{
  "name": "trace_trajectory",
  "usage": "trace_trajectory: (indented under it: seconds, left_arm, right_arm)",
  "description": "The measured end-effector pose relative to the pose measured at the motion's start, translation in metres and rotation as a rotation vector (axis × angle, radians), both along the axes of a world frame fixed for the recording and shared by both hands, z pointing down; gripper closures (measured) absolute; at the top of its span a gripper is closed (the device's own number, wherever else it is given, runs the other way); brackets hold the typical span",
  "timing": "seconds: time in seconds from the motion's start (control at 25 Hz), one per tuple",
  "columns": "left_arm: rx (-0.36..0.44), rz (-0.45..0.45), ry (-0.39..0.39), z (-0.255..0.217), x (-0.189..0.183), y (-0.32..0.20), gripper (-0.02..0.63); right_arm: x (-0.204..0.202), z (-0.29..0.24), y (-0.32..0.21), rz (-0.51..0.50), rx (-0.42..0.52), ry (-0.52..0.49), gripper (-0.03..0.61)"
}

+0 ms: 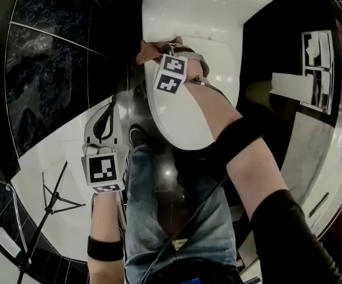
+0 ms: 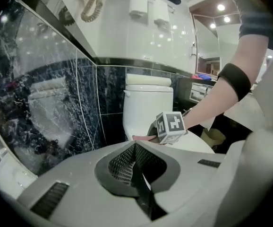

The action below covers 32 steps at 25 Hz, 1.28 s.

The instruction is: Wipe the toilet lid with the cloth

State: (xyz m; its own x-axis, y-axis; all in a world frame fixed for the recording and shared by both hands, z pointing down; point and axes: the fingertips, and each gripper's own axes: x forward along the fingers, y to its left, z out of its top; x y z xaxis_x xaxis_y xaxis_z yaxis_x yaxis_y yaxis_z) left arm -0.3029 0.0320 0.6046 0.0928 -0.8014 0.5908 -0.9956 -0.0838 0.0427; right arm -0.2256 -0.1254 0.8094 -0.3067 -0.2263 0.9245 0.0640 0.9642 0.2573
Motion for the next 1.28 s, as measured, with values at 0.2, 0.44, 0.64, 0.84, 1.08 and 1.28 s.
trace_trajectory:
  seconds: [0.2,0.44,0.64,0.84,1.08,1.28]
  left_arm:
    - [0.021,-0.028,-0.03,-0.004,-0.003,0.024,0.614]
    - [0.025,-0.054,-0.028,-0.013,0.012,0.056,0.614]
    - [0.003,-0.049,-0.008,-0.022,0.04,0.077,0.614]
    - [0.01,-0.016,-0.004,-0.032,0.075,0.082,0.614]
    - [0.027,0.024,-0.016,-0.047,0.102,0.08,0.614]
    - [0.027,0.042,-0.005,-0.082,0.124,0.082,0.614]
  right_arm:
    - [-0.001,0.003,0.07,-0.045,-0.076,-0.018,0.503]
    - [0.037,0.002,0.173,-0.122,-0.147,-0.022,0.503]
    - [0.081,0.004,0.252,-0.149,-0.205,0.001,0.503]
    - [0.131,0.005,0.298,-0.112,-0.258,0.005,0.503]
    - [0.175,0.005,0.31,0.005,-0.32,0.023,0.502]
    - [0.175,-0.057,0.278,0.223,-0.331,-0.12,0.503]
